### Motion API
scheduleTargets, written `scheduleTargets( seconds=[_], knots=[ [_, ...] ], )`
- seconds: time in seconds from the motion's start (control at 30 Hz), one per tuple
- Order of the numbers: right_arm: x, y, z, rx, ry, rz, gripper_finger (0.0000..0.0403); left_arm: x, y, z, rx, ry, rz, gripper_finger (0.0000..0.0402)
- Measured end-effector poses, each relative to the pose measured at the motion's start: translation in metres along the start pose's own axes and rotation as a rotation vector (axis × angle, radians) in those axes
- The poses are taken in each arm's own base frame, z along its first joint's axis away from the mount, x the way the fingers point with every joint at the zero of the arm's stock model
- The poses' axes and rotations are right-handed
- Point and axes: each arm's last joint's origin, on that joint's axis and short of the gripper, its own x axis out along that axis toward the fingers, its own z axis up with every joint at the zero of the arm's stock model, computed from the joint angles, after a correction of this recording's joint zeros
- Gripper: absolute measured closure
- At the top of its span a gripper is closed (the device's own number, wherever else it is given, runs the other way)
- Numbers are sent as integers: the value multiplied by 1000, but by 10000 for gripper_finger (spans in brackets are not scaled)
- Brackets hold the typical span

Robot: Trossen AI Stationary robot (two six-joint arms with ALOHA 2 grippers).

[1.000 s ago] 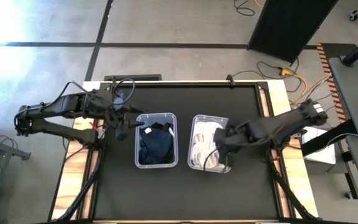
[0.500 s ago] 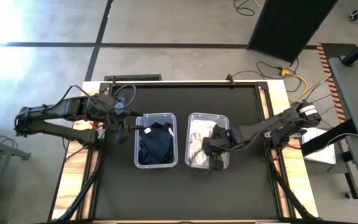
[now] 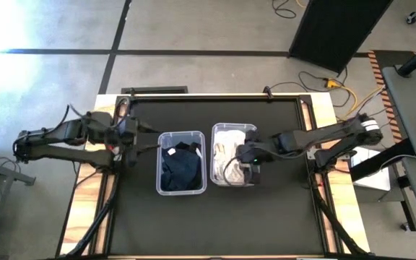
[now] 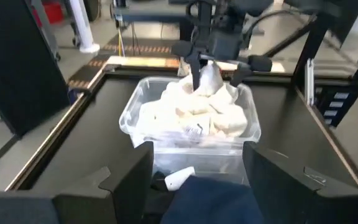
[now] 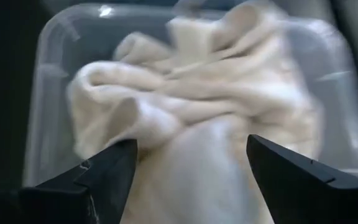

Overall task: Sort towels by color in basket
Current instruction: Put the white towel into the right transparent bin

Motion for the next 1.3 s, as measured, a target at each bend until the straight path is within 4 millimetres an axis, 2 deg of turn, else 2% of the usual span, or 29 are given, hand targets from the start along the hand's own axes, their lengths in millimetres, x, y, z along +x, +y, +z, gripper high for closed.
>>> scheduleTargets(
  seconds=[0.1, 0.2, 0.3, 0.4, 0.6, 0.73, 0.83, 0.97, 1.13, 1.3],
  knots=[
    [-22, -4, 0, -20, -82, -8, 106, -7, 0, -13, -6, -38, -3, 168],
    [-36, -8, -8, -29, -164, -78, 112, -5, 1, -33, -23, -59, -2, 168],
    [-41, -12, -17, -11, -265, -72, 120, 1, 1, -55, -49, -74, -4, 168],
    [-41, -13, -30, -5, -291, -57, 126, 7, 2, -72, -63, -82, -5, 168],
    [-78, -21, -44, 99, -380, 2, 151, 11, 2, -89, -125, -70, -20, 168],
    [-92, -16, -50, 123, -432, 120, 190, 12, -3, -94, -89, -80, -178, 168],
    [-78, -13, -54, 144, -409, 126, 235, 13, -7, -96, -73, -135, -269, 169],
    [-43, -9, -58, 144, -360, 93, 307, 14, -6, -104, -95, -141, -183, 170],
    [-4, -24, -57, 213, -262, -94, 380, 11, -8, -108, -98, -124, -157, 170],
    [32, -35, -51, 254, -173, -131, 390, 7, -15, -107, -88, -180, -186, 170]
  ],
)
